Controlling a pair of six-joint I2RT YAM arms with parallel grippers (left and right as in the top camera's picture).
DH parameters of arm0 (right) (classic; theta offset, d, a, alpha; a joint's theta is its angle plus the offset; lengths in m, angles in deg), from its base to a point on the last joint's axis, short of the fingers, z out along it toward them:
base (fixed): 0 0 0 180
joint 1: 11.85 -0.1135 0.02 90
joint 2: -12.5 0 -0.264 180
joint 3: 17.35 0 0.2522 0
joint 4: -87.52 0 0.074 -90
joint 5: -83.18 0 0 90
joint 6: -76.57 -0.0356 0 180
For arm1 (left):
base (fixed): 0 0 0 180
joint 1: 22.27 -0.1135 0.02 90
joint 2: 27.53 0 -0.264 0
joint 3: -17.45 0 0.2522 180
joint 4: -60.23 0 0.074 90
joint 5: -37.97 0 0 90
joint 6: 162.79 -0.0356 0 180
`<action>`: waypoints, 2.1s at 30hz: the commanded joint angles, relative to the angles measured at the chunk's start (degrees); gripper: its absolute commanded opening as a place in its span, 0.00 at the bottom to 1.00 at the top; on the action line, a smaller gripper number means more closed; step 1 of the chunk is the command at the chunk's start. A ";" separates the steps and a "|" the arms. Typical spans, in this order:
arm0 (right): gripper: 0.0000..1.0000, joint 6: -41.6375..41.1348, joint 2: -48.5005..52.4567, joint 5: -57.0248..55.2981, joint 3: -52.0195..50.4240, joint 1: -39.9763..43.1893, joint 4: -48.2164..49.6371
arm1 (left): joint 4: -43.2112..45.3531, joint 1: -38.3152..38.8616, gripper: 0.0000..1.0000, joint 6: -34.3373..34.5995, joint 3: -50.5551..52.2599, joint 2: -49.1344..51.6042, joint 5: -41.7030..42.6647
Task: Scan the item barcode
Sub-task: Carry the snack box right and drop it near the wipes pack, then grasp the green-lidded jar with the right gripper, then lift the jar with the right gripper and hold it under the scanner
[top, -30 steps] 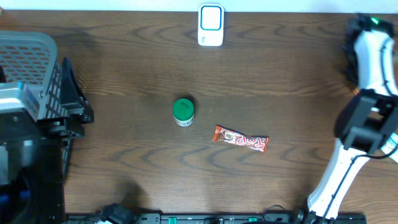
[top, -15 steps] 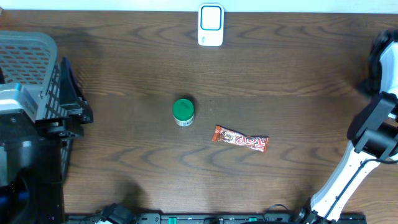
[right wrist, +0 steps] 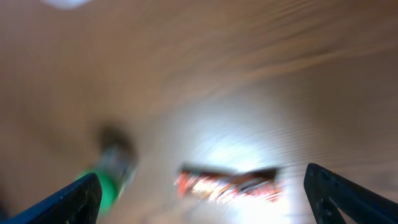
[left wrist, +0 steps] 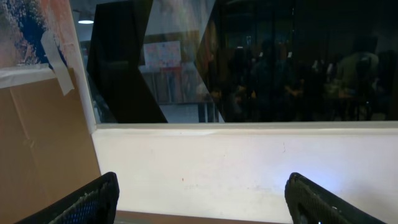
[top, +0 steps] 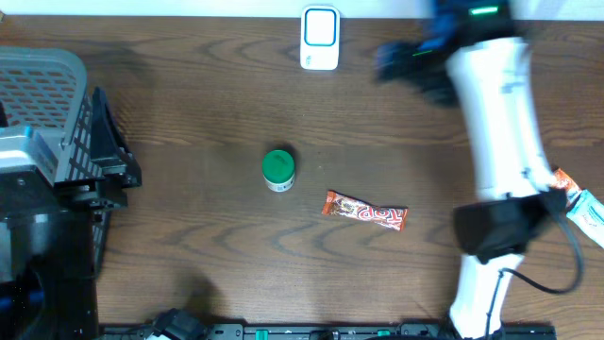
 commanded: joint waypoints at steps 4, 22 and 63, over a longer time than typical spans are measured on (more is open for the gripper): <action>0.99 1.75 7.69 1.86 -0.72 -19.06 2.58 | 0.07 -0.24 0.86 0.52 0.24 -1.33 0.31; 0.99 2.91 21.00 -1.75 -0.72 -27.80 8.50 | -0.13 -0.24 0.86 0.52 0.24 -6.03 0.31; 0.59 11.06 21.16 40.94 3.85 -8.35 -7.04 | -0.96 -0.24 0.86 0.55 0.79 -7.34 0.31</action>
